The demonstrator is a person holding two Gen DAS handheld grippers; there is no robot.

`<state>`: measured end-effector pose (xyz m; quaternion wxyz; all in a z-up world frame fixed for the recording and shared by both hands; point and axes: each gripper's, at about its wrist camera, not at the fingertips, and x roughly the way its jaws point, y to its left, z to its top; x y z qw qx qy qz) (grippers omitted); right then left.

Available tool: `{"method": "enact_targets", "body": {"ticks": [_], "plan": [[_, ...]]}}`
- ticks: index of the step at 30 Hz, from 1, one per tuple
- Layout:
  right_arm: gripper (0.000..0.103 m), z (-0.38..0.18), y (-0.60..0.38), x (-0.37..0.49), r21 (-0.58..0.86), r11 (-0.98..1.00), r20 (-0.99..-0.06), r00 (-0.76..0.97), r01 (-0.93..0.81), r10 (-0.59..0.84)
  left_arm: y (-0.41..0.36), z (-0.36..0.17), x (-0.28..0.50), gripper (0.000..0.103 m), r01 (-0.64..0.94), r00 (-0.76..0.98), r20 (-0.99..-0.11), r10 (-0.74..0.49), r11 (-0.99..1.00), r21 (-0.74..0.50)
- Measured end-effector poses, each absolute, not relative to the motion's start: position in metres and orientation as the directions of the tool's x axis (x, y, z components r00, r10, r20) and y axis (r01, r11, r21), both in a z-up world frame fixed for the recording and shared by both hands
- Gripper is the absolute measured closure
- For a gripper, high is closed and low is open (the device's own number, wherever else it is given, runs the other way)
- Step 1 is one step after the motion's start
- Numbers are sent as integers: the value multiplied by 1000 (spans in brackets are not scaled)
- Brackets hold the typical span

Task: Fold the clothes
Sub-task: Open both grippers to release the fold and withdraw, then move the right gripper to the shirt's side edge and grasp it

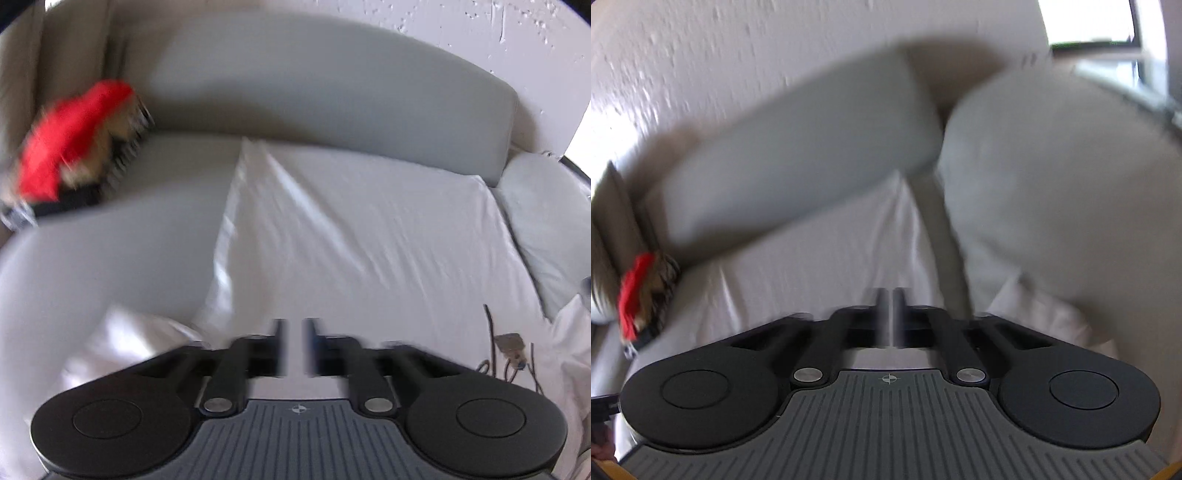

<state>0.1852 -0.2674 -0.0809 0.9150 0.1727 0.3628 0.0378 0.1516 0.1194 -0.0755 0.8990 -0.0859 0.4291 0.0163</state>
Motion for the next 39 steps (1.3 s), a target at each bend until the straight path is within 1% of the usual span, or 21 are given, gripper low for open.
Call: {"method": "enact_targets", "body": {"ticks": [2, 4, 7, 8, 10, 12, 15, 20, 21, 22, 24, 25, 26, 27, 29, 30, 31, 33, 35, 37, 39], "plan": [[101, -101, -262, 202, 329, 942, -661, 727, 62, 183, 122, -91, 163, 99, -124, 657, -754, -19, 983, -133], [100, -118, -262, 227, 389, 920, -666, 707, 55, 239, 120, -103, 177, 99, -155, 666, -745, 42, 984, -83], [100, -143, -266, 259, 423, 901, -713, 649, 99, 264, 124, -126, 202, 95, -188, 601, -792, 111, 982, -4], [103, -149, -267, 262, 382, 914, -743, 632, 135, 218, 127, -128, 204, 94, -194, 597, -791, 133, 981, 19], [103, -152, -275, 255, 277, 935, -769, 635, 221, 78, 128, -127, 204, 95, -205, 582, -790, 192, 975, 85], [103, -157, -286, 249, 210, 936, -790, 613, 282, -7, 128, -125, 201, 94, -225, 571, -783, 245, 965, 138], [101, -150, -291, 238, 236, 934, -783, 621, 267, 20, 126, -122, 194, 94, -214, 584, -772, 251, 965, 152], [94, -117, -261, 199, 268, 959, -736, 661, 93, 142, 99, -94, 167, 91, -134, 642, -744, 182, 983, 124], [93, -115, -255, 192, 280, 958, -738, 651, 59, 176, 92, -90, 159, 89, -107, 649, -743, 161, 987, 120], [93, -116, -250, 184, 282, 959, -745, 637, 33, 198, 85, -89, 153, 83, -80, 644, -752, 141, 990, 117], [93, -126, -244, 175, 228, 973, -797, 580, 34, 167, 74, -95, 145, 79, -27, 592, -800, 103, 994, 108], [102, -128, -244, 169, 191, 980, -815, 566, 58, 126, 73, -101, 142, 79, -28, 551, -828, 102, 994, 104], [103, -125, -246, 162, 151, 984, -823, 564, 97, 71, 74, -103, 136, 79, -47, 545, -829, 126, 992, 120], [97, -123, -249, 155, 112, 984, -829, 560, 136, 16, 75, -104, 130, 79, -65, 540, -828, 149, 989, 136], [97, -108, -253, 135, 104, 985, -815, 579, 139, 4, 78, -94, 116, 86, -87, 540, -820, 191, 981, 172], [96, -100, -254, 123, 110, 985, -805, 593, 130, 12, 80, -89, 108, 86, -96, 541, -815, 206, 978, 183], [92, -91, -254, 111, 127, 985, -794, 608, 116, 30, 80, -80, 98, 85, -95, 553, -813, 182, 983, 156], [91, -73, -249, 85, 174, 982, -765, 638, 78, 85, 80, -64, 78, 84, -89, 577, -805, 135, 991, 103], [90, -55, -245, 59, 220, 975, -734, 665, 39, 139, 73, -50, 56, 76, -56, 599, -796, 85, 996, 65], [72, -42, -241, 45, 264, 964, -714, 677, 26, 177, 61, -45, 41, 68, -22, 612, -790, 39, 999, 32], [67, -34, -239, 27, 283, 958, -702, 688, 32, 184, 47, -42, 27, 65, 8, 618, -786, 1, 1000, 8]]}}
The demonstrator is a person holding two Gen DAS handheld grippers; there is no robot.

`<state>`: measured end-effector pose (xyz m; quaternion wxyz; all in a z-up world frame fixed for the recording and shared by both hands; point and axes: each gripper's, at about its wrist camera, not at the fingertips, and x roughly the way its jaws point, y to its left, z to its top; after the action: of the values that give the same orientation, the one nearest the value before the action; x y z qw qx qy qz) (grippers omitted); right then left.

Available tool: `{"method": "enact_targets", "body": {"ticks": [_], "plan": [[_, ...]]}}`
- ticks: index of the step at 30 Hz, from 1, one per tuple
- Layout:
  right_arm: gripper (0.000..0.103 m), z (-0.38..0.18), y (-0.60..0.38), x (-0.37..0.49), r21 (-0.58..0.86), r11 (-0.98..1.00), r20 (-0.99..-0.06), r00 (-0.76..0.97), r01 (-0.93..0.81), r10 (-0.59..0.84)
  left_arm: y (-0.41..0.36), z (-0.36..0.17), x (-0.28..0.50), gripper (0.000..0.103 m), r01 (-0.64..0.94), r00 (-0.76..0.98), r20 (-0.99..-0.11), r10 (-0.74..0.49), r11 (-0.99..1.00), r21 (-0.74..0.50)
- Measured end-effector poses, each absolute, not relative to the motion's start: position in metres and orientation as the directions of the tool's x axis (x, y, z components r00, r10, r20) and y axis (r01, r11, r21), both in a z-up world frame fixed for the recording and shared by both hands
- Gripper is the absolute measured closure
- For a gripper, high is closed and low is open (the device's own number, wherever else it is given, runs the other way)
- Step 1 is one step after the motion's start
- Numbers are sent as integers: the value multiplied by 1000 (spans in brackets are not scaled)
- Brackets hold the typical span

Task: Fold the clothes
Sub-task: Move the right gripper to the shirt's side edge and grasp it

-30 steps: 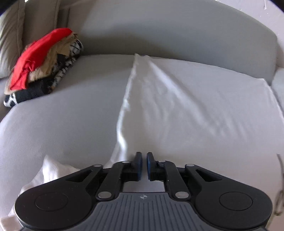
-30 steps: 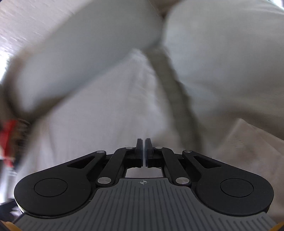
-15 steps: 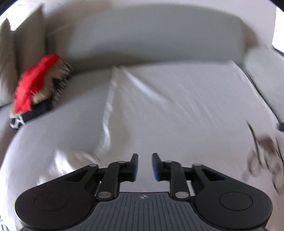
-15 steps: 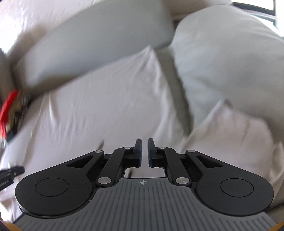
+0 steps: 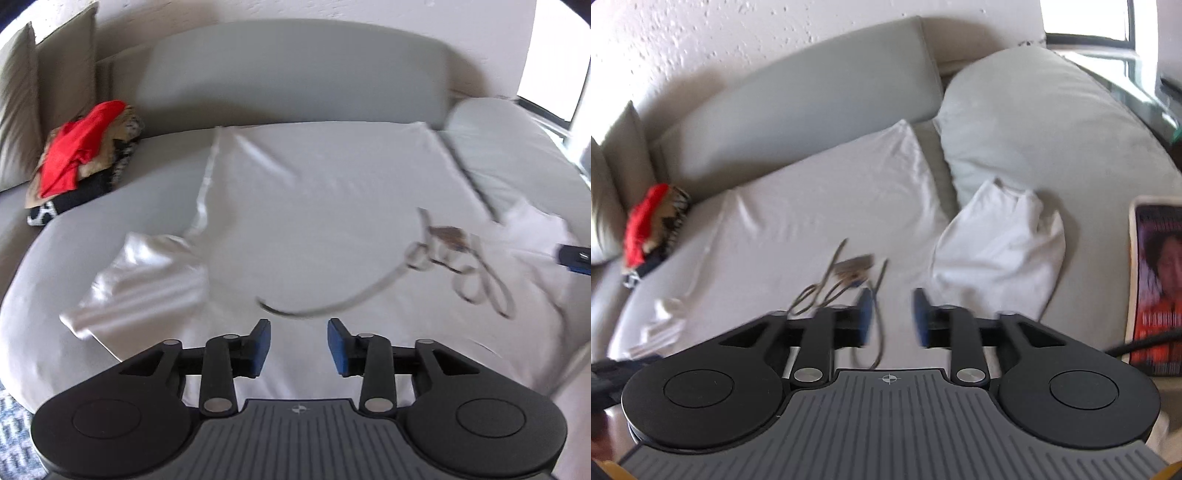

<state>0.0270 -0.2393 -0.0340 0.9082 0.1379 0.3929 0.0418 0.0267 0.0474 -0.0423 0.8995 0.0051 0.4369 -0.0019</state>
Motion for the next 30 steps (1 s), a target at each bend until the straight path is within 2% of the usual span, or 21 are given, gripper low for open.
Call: {"method": "enact_targets", "body": {"ticks": [3, 6, 8, 9, 10, 13, 17, 19, 21, 23, 24, 27, 28, 29, 30], "plan": [[61, -27, -236, 9, 288, 957, -697, 695, 42, 179, 28, -48, 10, 61, 22, 613, -789, -19, 1000, -6], [59, -41, -238, 6, 294, 955, -711, 676, 38, 192, 13, -58, 3, 60, 32, 605, -796, -35, 999, -19], [66, -59, -237, 14, 283, 959, -727, 655, 12, 206, 6, -68, 2, 60, 36, 610, -792, -18, 999, 5], [75, -66, -234, 18, 268, 963, -738, 641, -9, 211, 4, -74, 4, 60, 31, 609, -793, 8, 999, 34], [80, -71, -231, 20, 256, 966, -746, 630, -27, 216, 2, -79, 5, 61, 27, 606, -795, 31, 998, 60], [80, -84, -224, 21, 234, 970, -770, 597, -64, 225, 6, -91, 3, 62, 32, 593, -804, 32, 997, 63], [80, -91, -225, 10, 232, 970, -852, 468, -67, 236, 14, -87, -5, 62, 46, 540, -842, 12, 998, 44], [78, -91, -231, 1, 274, 961, -895, 356, -37, 269, 19, -83, -14, 62, 71, 483, -875, -26, 997, 10], [78, -81, -243, -14, 338, 941, -884, 347, 10, 314, 22, -75, -26, 62, 97, 462, -885, -53, 995, -8], [68, -65, -257, -25, 391, 920, -836, 432, 37, 338, 22, -64, -38, 59, 112, 497, -867, -46, 994, 12], [51, -54, -264, -31, 420, 906, -799, 492, 46, 345, 22, -59, -40, 57, 112, 511, -858, -50, 994, 9], [48, -34, -278, -43, 504, 857, -711, 614, 104, 343, 23, -43, -46, 55, 111, 555, -829, -64, 994, -2], [48, -30, -278, -45, 501, 859, -693, 644, 107, 324, 24, -39, -46, 51, 112, 575, -813, -88, 993, -29], [48, -29, -278, -45, 487, 866, -682, 669, 114, 296, 24, -37, -46, 42, 110, 604, -791, -101, 993, -42], [45, -31, -277, -44, 465, 876, -677, 688, 125, 261, 24, -36, -45, 39, 106, 632, -767, -108, 993, -52]]}}
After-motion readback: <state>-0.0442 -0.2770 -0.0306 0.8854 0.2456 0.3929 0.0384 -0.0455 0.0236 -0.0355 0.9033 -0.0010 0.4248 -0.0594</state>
